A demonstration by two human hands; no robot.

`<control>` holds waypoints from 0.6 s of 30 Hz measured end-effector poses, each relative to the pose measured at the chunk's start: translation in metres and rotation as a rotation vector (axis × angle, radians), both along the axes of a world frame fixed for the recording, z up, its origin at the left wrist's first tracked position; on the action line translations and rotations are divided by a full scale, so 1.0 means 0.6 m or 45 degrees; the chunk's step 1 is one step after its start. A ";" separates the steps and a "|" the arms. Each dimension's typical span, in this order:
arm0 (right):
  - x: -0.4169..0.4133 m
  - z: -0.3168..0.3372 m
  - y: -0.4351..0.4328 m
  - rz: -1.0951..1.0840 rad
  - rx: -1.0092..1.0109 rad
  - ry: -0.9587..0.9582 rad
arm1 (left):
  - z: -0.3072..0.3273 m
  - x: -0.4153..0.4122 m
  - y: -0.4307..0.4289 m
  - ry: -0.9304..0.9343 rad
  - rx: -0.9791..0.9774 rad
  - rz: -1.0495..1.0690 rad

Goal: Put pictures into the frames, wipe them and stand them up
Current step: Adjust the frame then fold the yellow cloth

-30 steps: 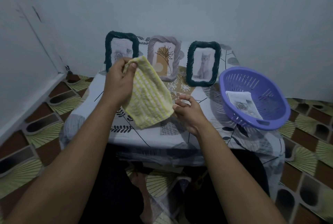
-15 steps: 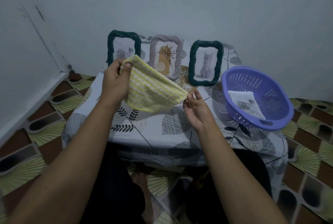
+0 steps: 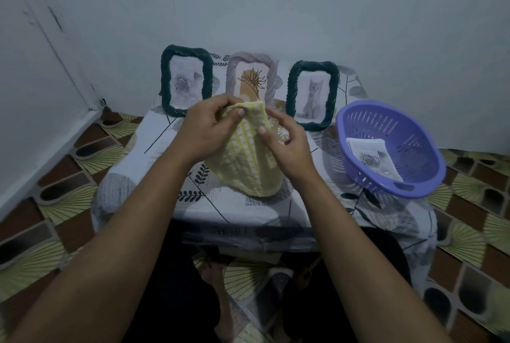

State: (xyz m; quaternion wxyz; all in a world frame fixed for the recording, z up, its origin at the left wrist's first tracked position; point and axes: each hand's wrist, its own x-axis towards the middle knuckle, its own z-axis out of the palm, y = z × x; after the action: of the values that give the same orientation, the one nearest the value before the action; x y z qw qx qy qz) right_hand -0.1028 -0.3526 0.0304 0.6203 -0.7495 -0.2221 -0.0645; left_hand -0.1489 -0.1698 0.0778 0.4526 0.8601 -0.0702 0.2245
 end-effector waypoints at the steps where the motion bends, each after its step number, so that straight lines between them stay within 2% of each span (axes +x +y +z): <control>1: 0.006 0.005 0.003 -0.020 -0.012 -0.034 | 0.003 0.000 0.001 -0.003 0.033 0.001; 3: 0.018 0.012 0.007 -0.032 0.027 -0.031 | 0.007 -0.001 0.008 0.033 0.098 0.003; 7: 0.034 0.010 0.004 -0.102 0.167 0.049 | 0.002 -0.004 0.032 0.335 0.251 -0.022; 9: 0.041 0.005 -0.002 -0.145 0.146 0.059 | -0.010 -0.003 0.041 0.333 0.336 0.072; 13: 0.053 0.001 -0.002 -0.249 0.007 0.098 | -0.027 0.009 0.035 0.276 0.104 0.232; 18: 0.066 0.021 0.014 -0.239 0.070 0.119 | -0.029 0.050 0.023 0.252 -0.062 0.393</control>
State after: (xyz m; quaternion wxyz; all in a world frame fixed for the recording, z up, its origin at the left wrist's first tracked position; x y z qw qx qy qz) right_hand -0.0633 -0.3444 0.0428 0.6416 -0.7519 -0.1197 -0.0934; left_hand -0.1187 -0.1561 0.0603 0.4381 0.8674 0.1130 0.2070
